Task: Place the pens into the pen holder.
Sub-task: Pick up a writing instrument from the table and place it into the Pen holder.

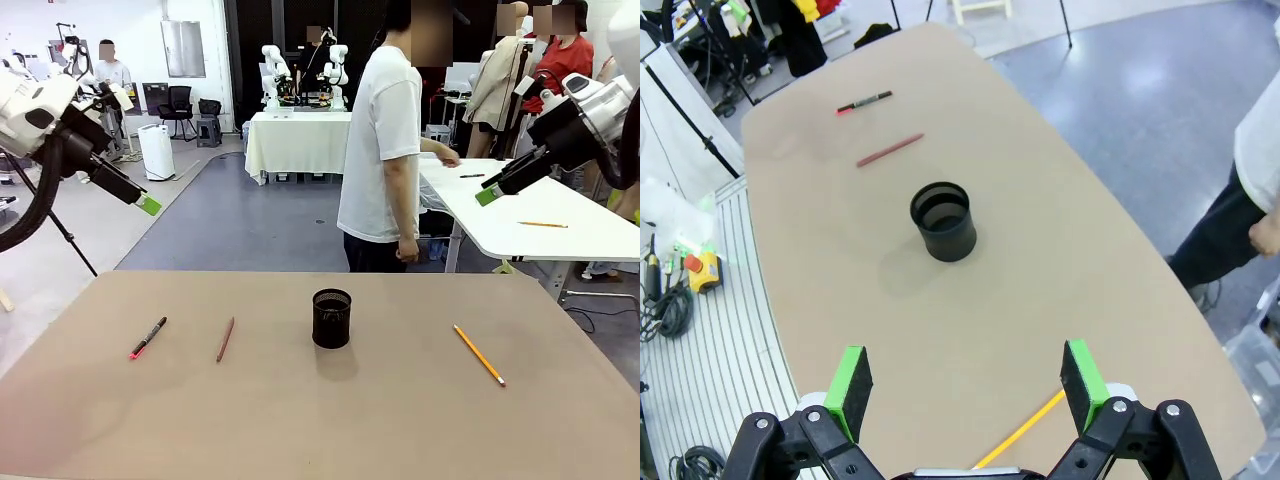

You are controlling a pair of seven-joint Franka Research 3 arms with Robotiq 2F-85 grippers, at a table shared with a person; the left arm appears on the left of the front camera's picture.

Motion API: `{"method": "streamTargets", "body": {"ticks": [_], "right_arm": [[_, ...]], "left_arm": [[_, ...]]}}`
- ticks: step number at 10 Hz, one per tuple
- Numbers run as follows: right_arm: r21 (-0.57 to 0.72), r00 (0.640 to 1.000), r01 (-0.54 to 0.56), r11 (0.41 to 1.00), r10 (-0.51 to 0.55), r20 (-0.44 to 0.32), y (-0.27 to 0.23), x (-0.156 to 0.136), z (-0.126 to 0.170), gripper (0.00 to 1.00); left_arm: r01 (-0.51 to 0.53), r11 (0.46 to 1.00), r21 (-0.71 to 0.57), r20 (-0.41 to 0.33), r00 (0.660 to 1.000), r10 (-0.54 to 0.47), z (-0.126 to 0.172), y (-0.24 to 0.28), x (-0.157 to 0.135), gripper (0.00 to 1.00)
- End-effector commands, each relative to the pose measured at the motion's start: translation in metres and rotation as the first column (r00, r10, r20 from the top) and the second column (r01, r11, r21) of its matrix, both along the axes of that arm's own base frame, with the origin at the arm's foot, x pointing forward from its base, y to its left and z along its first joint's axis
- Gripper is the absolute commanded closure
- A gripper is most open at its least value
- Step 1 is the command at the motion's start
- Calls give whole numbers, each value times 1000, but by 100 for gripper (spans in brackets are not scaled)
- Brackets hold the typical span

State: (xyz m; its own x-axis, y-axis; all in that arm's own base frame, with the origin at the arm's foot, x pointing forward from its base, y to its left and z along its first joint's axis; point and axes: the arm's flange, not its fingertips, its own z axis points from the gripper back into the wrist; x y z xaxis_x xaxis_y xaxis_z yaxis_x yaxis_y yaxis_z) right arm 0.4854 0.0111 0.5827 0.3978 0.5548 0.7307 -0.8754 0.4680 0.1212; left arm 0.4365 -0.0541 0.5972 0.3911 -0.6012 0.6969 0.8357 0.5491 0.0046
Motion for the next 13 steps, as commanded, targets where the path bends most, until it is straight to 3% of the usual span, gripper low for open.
{"method": "streamTargets", "body": {"ticks": [1, 2, 3, 5, 7, 9, 10, 11, 13], "right_arm": [[14, 1000, -1, 1000, 1, -3, 0, 0, 1, 0], [14, 1000, -1, 1000, 1, -3, 0, 0, 1, 0], [14, 1000, -1, 1000, 1, -3, 0, 0, 1, 0], [14, 1000, -1, 1000, 1, -3, 0, 0, 1, 0], [14, 1000, -1, 1000, 1, -3, 0, 0, 1, 0], [14, 1000, -1, 1000, 1, -3, 0, 0, 1, 0], [14, 1000, -1, 1000, 1, -3, 0, 0, 1, 0], [14, 1000, -1, 1000, 1, -3, 0, 0, 1, 0], [14, 1000, -1, 1000, 1, -3, 0, 0, 1, 0]], "left_arm": [[-49, 994, 102, -80, 995, 57, -7, -15, -1, 0], [-126, 976, 179, -182, 970, 159, -14, -35, -2, 0], [-186, 958, 218, -232, 944, 236, -23, -54, -1, 0], [-191, 937, 291, -297, 913, 279, -42, -86, 8, 0], [-260, 882, 393, -350, 845, 405, -82, -116, 26, 0], [-312, 856, 412, -302, 840, 451, -99, -127, 39, 0], [-274, 897, 348, -288, 879, 381, -97, -126, 40, 0], [-279, 872, 402, -336, 841, 424, -108, -125, 29, 0], [-279, 872, 402, -336, 841, 424, -108, -125, 29, 0]]}}
